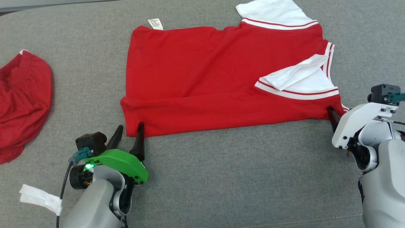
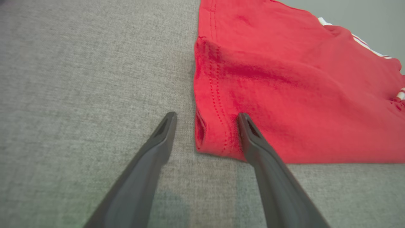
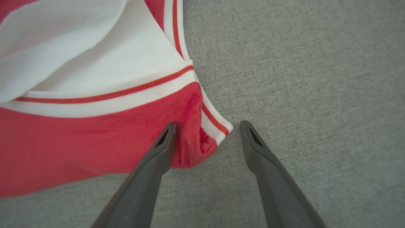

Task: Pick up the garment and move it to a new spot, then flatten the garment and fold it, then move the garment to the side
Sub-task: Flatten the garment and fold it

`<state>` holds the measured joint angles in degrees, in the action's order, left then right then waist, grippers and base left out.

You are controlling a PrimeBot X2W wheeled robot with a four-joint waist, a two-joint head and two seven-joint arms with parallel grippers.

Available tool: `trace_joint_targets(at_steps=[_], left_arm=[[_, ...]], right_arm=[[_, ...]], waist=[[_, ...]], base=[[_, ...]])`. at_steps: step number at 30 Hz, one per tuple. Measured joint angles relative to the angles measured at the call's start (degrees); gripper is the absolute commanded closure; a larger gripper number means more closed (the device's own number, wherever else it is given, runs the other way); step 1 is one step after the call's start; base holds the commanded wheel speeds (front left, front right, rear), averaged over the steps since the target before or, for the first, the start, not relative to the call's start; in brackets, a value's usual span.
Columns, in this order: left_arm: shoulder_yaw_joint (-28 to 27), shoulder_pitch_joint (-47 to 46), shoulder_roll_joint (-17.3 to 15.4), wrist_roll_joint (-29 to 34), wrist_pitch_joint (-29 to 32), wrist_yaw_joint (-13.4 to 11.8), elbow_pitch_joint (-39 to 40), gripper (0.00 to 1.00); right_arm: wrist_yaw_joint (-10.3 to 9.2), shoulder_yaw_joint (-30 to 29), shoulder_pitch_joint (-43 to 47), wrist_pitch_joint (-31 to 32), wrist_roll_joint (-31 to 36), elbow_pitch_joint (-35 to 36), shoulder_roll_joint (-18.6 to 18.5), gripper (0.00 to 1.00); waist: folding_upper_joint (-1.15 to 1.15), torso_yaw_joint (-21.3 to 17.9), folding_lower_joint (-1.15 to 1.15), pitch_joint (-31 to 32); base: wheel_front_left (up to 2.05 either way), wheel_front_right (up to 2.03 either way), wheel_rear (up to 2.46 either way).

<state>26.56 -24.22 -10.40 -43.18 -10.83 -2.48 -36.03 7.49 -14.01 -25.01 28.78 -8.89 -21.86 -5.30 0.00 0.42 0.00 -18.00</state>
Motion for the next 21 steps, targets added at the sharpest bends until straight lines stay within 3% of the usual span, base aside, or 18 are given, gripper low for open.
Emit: trace_joint_targets(at_steps=[2,3,4,5,6,15,21], left_arm=[[0.09,-0.36,0.07,-0.42,0.92,0.01,-0.40,0.00],[0.08,-0.49,0.14,-0.79,1.34,0.08,-0.57,0.00],[0.07,-0.57,0.16,-1.11,1.69,0.29,-0.71,0.13],[0.09,-0.73,0.16,-1.19,2.11,0.45,-0.90,0.79],[0.18,-0.81,0.18,-1.32,2.37,0.64,-1.08,1.00],[0.12,1.38,0.07,-3.54,4.60,1.51,-0.47,1.00],[-0.13,7.18,-1.63,-4.59,5.70,0.10,4.23,1.00]], right_arm=[[0.00,-0.34,0.01,0.48,0.35,-0.32,0.08,0.00],[0.00,-0.36,0.01,0.91,0.33,-0.45,0.18,0.10],[0.00,-0.30,0.01,0.98,0.23,-0.49,0.29,0.51],[0.00,-0.25,0.02,1.15,0.07,-0.49,0.40,1.00],[0.00,-0.21,0.07,1.23,-0.01,-0.44,0.43,1.00],[0.05,-1.98,4.03,-0.74,-2.22,4.03,1.21,1.00],[0.08,-3.46,9.83,0.56,-3.91,9.92,2.04,1.00]], waist=[[0.00,0.07,0.00,0.00],[0.00,0.10,0.00,0.03],[0.00,0.11,0.00,0.07],[0.00,0.10,0.00,0.12],[0.00,0.10,0.00,0.19],[0.00,0.21,0.00,2.48],[0.00,0.17,0.00,5.10]], base=[[0.00,0.00,0.00],[0.00,0.00,0.00],[0.00,0.00,0.00],[0.00,0.00,0.00],[0.00,0.00,0.00],[0.00,0.00,0.00],[0.00,0.00,0.00]])
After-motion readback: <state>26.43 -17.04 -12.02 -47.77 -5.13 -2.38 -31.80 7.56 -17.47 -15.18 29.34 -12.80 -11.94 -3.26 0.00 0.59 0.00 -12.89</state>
